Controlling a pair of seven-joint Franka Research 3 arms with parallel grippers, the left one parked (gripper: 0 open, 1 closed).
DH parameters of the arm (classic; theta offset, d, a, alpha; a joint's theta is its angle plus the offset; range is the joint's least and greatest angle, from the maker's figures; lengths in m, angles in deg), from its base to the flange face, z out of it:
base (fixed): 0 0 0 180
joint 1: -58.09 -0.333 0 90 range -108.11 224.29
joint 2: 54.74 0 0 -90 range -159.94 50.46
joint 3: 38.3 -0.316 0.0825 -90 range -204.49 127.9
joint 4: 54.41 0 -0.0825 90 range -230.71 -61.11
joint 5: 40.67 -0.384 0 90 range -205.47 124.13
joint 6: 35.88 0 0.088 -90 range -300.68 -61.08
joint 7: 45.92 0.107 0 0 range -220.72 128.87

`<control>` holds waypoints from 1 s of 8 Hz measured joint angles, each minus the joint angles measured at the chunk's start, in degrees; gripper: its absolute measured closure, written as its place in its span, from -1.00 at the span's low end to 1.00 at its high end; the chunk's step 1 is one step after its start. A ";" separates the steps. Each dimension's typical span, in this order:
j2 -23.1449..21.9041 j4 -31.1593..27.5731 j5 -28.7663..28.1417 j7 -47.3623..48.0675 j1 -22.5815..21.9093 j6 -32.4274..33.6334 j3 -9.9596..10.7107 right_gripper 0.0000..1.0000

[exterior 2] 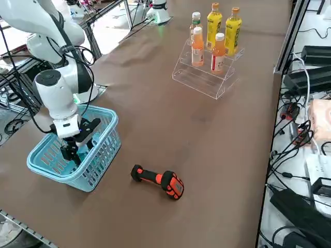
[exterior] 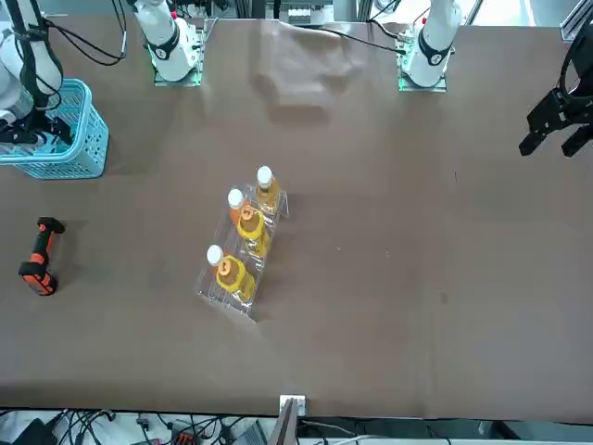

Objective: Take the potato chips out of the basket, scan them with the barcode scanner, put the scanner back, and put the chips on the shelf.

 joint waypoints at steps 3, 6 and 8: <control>3.04 -0.39 0.00 -0.07 0.82 -3.10 0.00 -1.00; 3.68 -0.39 0.00 -0.12 1.10 -3.51 0.00 -1.00; 4.34 -0.45 0.00 -0.13 1.20 -4.72 0.00 -1.00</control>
